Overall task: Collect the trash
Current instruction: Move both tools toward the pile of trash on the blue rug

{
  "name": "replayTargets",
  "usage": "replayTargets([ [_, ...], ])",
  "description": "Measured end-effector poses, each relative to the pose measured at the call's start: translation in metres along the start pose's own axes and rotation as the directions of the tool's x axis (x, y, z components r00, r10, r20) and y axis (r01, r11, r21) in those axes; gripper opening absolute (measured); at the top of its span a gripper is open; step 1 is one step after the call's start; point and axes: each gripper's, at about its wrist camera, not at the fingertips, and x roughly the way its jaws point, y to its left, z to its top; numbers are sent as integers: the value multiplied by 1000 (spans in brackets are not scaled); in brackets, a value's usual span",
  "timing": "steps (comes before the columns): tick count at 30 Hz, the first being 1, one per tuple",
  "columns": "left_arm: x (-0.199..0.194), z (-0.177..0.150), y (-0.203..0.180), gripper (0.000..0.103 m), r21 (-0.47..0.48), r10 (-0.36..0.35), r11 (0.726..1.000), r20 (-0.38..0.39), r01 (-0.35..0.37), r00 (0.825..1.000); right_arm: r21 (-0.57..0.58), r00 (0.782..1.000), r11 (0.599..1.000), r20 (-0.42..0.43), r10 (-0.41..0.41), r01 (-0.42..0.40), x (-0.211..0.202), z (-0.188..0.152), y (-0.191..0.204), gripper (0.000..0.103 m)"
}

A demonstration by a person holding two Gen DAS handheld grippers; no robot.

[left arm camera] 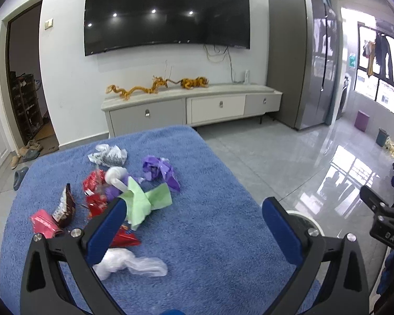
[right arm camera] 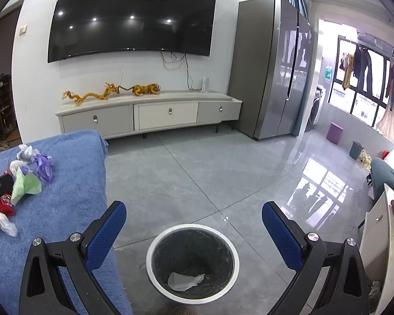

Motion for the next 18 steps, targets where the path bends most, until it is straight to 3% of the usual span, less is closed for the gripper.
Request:
replayTargets([
  [11, -46, 2, 21, 103, 17, -8, 1000, 53, 7, 999, -74, 995, 997, 99, -19, 27, -53, 11, 27, 103],
  [18, -73, 5, 38, 103, -26, 22, 999, 82, -20, 996, -62, 984, 998, 179, -7, 18, -84, 18, 30, 103],
])
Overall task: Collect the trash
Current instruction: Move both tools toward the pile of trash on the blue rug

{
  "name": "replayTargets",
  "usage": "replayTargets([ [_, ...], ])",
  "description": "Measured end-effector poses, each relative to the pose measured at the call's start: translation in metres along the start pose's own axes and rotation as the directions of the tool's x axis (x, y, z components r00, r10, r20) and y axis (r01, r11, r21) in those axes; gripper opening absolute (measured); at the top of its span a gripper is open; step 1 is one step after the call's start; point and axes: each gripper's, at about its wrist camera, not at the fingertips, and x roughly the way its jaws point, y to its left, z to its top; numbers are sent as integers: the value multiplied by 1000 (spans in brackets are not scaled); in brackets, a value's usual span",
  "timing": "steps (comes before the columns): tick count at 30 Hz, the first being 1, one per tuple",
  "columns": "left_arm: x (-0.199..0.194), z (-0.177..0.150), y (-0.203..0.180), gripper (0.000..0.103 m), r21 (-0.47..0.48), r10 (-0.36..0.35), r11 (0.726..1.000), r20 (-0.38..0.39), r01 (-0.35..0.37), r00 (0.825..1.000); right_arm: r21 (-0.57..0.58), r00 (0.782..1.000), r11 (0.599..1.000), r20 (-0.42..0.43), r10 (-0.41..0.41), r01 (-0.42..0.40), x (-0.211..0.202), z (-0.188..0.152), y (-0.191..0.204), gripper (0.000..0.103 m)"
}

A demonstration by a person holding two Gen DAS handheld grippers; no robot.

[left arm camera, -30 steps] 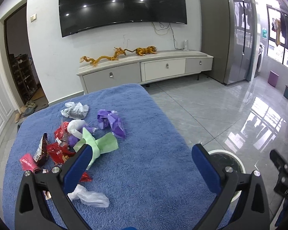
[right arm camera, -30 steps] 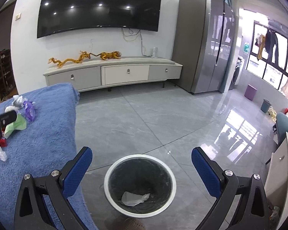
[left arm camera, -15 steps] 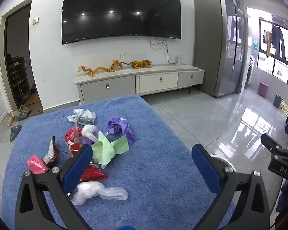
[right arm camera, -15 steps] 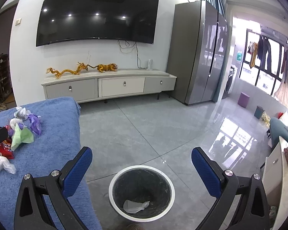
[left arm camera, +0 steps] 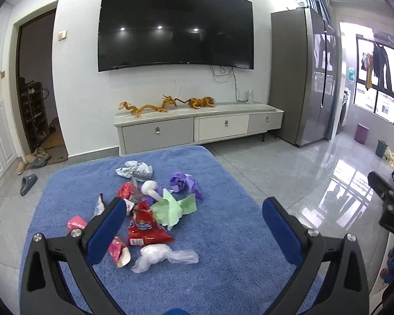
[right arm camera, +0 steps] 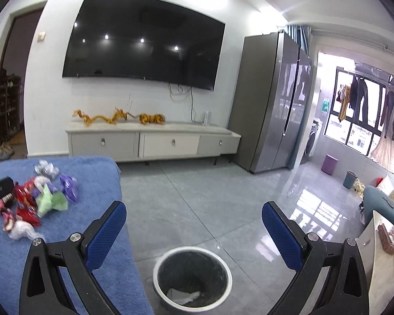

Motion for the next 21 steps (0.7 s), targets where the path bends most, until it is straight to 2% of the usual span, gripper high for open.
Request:
replayTargets([
  [7, -25, -2, 20, 103, -38, 10, 999, 45, -8, 999, 10, 998, 1000, 63, 5, -5, -27, 9, 4, 103],
  [12, -29, 0, 30, 103, -73, -16, 997, 51, 19, 999, -5, 994, 1000, 107, 12, -11, -44, 13, 10, 103],
  [15, -24, -1, 36, 103, -85, -4, 996, 50, 8, 999, -20, 992, 999, 126, 30, -28, -43, 14, 14, 103],
  [21, -5, -5, 62, 103, -131, 49, 990, 25, -46, 998, -53, 995, 995, 39, 92, -90, -8, 4, 32, 103],
])
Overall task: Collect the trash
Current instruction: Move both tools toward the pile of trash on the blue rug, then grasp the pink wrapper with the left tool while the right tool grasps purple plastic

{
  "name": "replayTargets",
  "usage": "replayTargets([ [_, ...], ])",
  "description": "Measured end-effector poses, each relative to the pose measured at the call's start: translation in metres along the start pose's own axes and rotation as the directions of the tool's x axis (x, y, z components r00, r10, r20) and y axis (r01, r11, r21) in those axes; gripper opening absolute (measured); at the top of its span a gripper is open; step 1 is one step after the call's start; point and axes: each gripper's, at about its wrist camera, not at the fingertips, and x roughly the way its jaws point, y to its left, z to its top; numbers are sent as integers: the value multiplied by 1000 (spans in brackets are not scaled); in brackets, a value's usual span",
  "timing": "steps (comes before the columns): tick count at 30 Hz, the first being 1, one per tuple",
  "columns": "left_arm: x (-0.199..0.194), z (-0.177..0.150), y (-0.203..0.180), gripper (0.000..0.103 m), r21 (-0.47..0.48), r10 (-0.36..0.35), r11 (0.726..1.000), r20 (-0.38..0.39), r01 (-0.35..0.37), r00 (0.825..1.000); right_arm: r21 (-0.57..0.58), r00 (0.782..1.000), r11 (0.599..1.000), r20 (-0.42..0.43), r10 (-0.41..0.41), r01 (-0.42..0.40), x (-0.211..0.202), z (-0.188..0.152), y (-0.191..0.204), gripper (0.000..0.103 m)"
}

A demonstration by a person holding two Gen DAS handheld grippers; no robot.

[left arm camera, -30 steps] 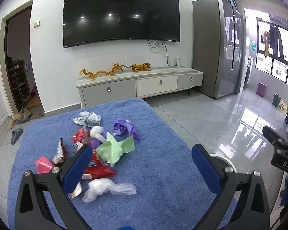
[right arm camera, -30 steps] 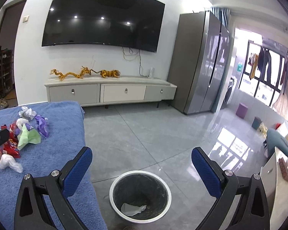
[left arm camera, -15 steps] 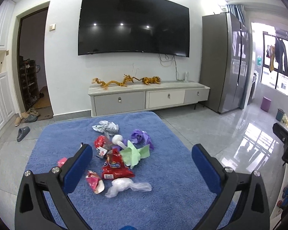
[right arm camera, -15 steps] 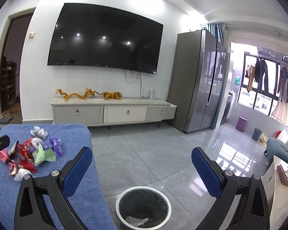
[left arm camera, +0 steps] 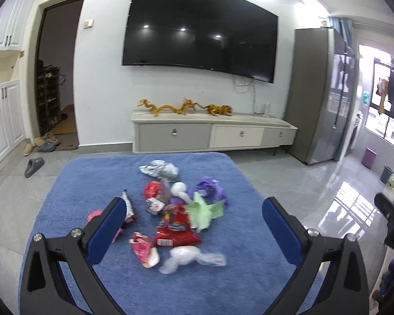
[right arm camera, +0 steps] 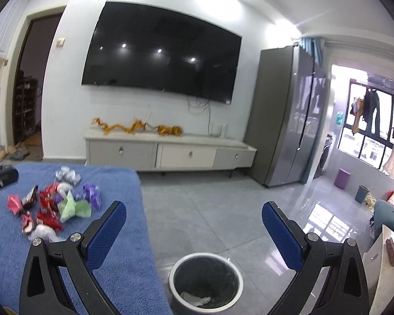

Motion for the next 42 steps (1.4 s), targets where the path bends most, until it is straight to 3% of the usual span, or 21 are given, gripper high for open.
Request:
replayTargets([
  [7, 33, -5, 25, 103, -44, 3, 999, -40, -5, 999, -16, 995, 996, -45, 90, -91, 33, -6, 21, 103],
  [12, 63, -16, 32, 103, -29, 9, 1000, -98, -12, 995, -43, 978, 983, -115, 172, -178, 65, -9, 43, 103],
  [19, 102, -28, 52, 103, -43, 36, 998, -190, -45, 981, -50, 928, 951, -240, 287, -307, 113, -19, 76, 103],
  [32, 105, -16, 141, 103, -98, 177, 975, -189, -197, 966, -7, 845, 881, -289, 451, -473, 192, 10, 140, 102],
  [38, 103, -18, 176, 100, -138, 182, 967, -203, -212, 962, 35, 819, 869, -318, 478, -494, 234, 16, 158, 89],
  [42, 108, -19, 184, 99, -172, 139, 969, -219, -179, 966, 83, 779, 854, -371, 506, -514, 260, 9, 164, 79],
])
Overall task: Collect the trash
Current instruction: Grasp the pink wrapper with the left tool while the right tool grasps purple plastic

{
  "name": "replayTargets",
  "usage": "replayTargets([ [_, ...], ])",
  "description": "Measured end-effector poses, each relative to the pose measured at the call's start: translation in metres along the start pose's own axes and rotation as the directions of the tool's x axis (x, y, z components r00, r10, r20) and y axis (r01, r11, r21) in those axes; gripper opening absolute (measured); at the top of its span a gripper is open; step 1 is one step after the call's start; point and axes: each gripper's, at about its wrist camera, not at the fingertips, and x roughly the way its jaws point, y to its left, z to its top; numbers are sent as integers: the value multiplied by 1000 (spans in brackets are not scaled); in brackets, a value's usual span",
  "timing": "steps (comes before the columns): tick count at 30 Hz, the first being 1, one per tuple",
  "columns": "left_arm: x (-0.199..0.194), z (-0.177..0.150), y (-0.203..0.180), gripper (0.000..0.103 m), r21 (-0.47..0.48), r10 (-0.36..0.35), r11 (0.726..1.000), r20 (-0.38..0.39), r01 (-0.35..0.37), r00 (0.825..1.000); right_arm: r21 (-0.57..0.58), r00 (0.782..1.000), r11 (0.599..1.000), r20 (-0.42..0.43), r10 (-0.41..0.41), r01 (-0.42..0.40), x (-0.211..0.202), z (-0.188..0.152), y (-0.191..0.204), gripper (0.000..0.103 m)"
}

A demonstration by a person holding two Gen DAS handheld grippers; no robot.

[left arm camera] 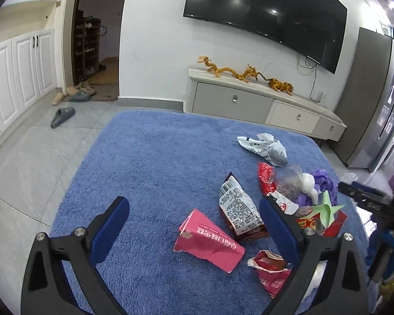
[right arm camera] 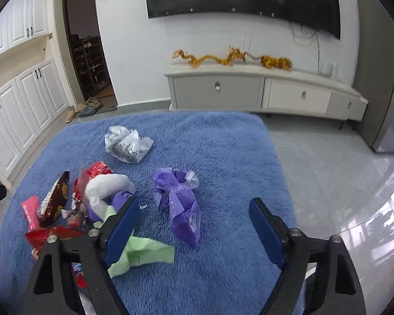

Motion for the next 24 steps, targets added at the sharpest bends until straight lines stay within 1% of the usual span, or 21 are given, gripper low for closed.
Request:
replayTargets([
  [1, 3, -1, 1, 99, -9, -13, 1000, -14, 12, 1000, 13, 1000, 1000, -17, 13, -13, 6, -1, -3, 74],
  [3, 12, -5, 1, 95, -22, -31, 999, -46, 30, 998, 50, 997, 998, -51, 49, -46, 19, -4, -9, 67],
  [4, 18, -9, 1, 87, -28, -43, 999, -70, 41, 997, 66, 996, 996, -63, 66, -62, 21, -5, -10, 63],
  [5, 26, -13, 0, 77, -36, -56, 998, -101, 52, 993, 84, 993, 993, -78, 87, -80, 27, -7, -13, 55],
  [6, 33, -18, -1, 73, -43, -61, 998, -131, 56, 990, 97, 990, 991, -93, 105, -96, 31, -10, -15, 49],
  [7, 39, -22, -1, 67, -51, -66, 997, -154, 59, 986, 106, 987, 988, -106, 120, -109, 35, -12, -17, 38],
  [8, 46, -27, -1, 60, -61, -74, 996, -175, 64, 982, 105, 986, 988, -111, 121, -110, 36, -16, -19, 33],
  [9, 52, -31, -1, 58, -73, -83, 995, -193, 70, 978, 98, 987, 989, -105, 118, -108, 35, -16, -19, 30],
  [10, 52, -32, 0, 58, -83, -91, 994, -189, 76, 978, 93, 987, 989, -104, 121, -111, 32, -17, -20, 24],
  [13, 47, -30, -1, 52, -78, -78, 995, -167, 66, 983, 71, 988, 991, -94, 119, -113, 23, -18, -21, 15],
  [14, 45, -30, -1, 50, -78, -75, 995, -164, 63, 984, 67, 989, 991, -87, 119, -113, 20, -19, -21, 12],
  [18, 32, -31, -2, 46, -85, -65, 995, -146, 53, 987, 59, 992, 992, -46, 116, -113, 2, -21, -21, 11],
  [19, 28, -31, -2, 43, -83, -64, 995, -143, 52, 988, 55, 993, 992, -39, 115, -113, 1, -20, -20, 11],
  [20, 24, -30, -3, 37, -79, -59, 996, -138, 48, 989, 47, 993, 992, -27, 116, -114, -8, -21, -19, 10],
  [21, 20, -30, -4, 37, -78, -59, 996, -133, 49, 989, 43, 993, 992, -21, 116, -115, -10, -19, -17, 10],
  [24, 1, -26, -8, 35, -68, -56, 996, -102, 49, 993, 32, 993, 993, 14, 117, -117, -32, -21, -15, 10],
])
